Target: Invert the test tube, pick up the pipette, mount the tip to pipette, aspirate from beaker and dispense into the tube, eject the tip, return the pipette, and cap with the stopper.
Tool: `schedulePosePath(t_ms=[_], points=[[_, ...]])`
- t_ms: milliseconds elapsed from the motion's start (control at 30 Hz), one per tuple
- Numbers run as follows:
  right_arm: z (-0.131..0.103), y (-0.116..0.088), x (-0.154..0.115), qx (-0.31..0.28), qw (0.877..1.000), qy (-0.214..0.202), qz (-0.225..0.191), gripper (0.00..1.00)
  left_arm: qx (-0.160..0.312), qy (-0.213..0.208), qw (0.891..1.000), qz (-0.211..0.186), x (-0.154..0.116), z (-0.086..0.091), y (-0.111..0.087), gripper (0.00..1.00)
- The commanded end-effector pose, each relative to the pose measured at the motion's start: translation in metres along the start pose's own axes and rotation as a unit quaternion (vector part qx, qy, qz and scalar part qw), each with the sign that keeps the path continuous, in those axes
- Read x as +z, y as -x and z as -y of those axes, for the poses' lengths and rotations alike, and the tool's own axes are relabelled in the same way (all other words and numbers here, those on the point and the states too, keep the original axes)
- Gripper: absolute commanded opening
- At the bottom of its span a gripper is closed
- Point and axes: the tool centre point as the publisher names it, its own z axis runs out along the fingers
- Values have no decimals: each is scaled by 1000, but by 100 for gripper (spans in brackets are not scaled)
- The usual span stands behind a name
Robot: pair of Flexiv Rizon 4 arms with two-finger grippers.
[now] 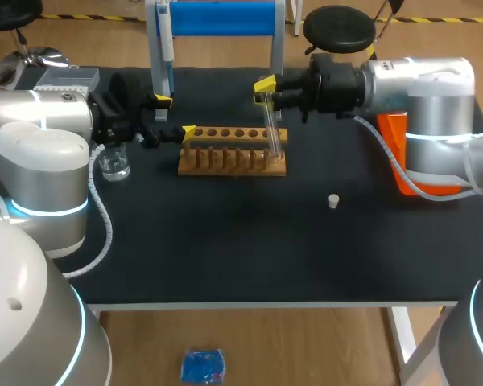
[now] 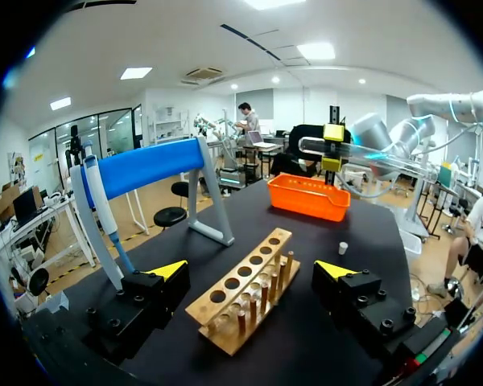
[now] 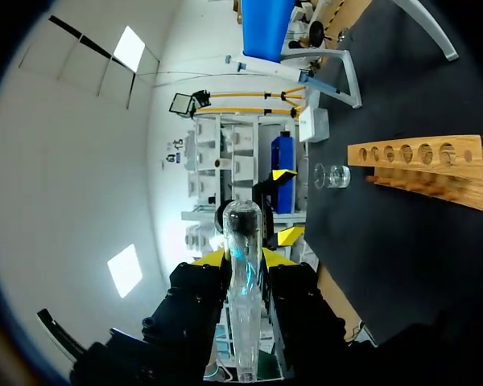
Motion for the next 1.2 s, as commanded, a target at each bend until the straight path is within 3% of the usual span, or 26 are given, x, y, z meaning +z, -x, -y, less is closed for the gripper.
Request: schedulePosePath(t_ms=[33, 100, 233, 367, 633, 700, 1167, 1200], points=[[0, 0, -1, 0, 1000, -1, 1, 0, 88, -41, 995, 8, 0, 3, -9, 100], [0, 0, -1, 0, 1000, -1, 1, 0, 145, -67, 987, -4, -1, 5, -16, 100], [0, 0, -1, 0, 1000, -1, 1, 0, 214, -122, 968, -39, -8, 6, -23, 100], [0, 0, -1, 0, 1000, -1, 1, 0, 258, -198, 942, -78, -18, 8, -27, 100], [0, 0, -1, 0, 1000, -1, 1, 0, 344, -243, 898, -128, -33, 16, -22, 100], [0, 0, -1, 0, 1000, -1, 1, 0, 357, -234, 896, -121, -39, 24, -19, 100], [0, 0, -1, 0, 1000, -1, 1, 0, 357, -234, 896, -121, -39, 24, -19, 100], [0, 0, -1, 0, 1000, -1, 1, 0, 388, -219, 888, -112, -38, 27, -23, 100]])
